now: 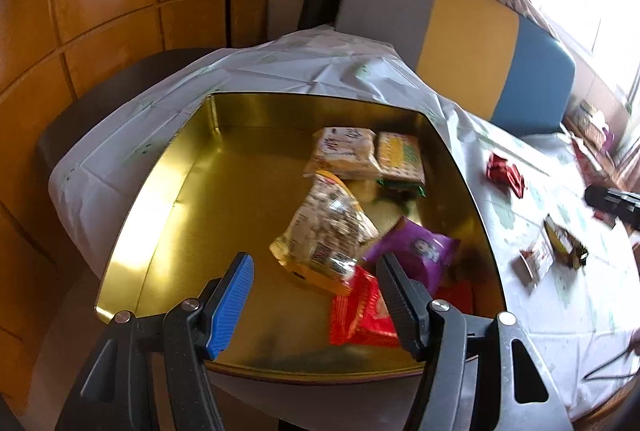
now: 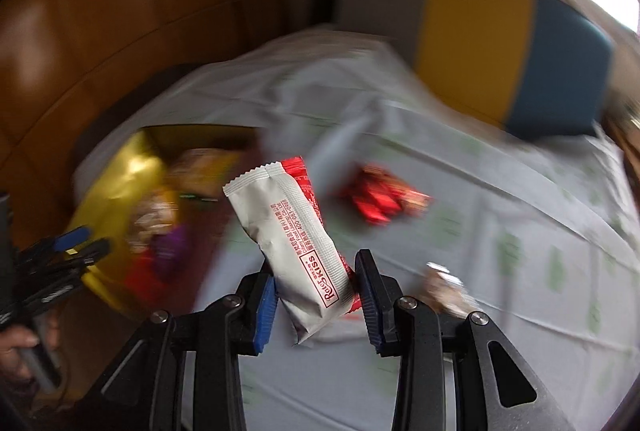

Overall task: Organize snacks
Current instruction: 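Carry the white wrapper into the gold tin and release with the right tool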

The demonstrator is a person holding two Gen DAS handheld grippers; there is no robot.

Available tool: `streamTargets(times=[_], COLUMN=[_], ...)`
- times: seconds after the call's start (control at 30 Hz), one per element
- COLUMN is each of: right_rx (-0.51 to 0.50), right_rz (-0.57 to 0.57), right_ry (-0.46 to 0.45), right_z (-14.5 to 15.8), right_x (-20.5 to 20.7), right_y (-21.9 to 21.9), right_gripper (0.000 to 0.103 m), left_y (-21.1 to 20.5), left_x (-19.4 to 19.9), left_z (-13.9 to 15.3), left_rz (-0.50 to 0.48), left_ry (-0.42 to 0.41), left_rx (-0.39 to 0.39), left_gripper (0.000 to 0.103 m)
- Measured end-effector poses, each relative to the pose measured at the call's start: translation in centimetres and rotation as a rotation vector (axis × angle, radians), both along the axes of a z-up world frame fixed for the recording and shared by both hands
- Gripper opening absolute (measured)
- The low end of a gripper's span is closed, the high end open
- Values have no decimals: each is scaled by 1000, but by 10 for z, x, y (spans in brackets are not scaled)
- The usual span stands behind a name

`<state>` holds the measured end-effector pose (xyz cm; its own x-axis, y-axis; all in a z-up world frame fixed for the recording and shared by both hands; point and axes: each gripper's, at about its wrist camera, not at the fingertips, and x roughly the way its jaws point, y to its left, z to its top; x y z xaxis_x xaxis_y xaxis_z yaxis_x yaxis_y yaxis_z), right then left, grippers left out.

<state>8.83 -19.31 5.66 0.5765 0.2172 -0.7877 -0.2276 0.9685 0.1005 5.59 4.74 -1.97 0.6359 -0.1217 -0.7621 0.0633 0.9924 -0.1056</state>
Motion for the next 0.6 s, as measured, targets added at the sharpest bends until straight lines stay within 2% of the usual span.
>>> streamTargets(times=[0.2, 0.33, 0.5, 0.6], right_rx=[-3, -66, -149, -151], right_rz=[140, 189, 207, 213], right_ry=[15, 49, 97, 95], right_z=[-13, -33, -64, -71], right_x=[24, 39, 52, 49], right_y=[83, 121, 140, 139], right_gripper=[37, 38, 39, 48], left_y=[22, 29, 31, 30], left_x=[4, 4, 6, 5], left_z=[0, -4, -10, -11], left_rz=[66, 77, 74, 69], left_ry=[-13, -3, 15, 22], left_rx=[-21, -29, -59, -68], left_gripper=[65, 65, 65, 65])
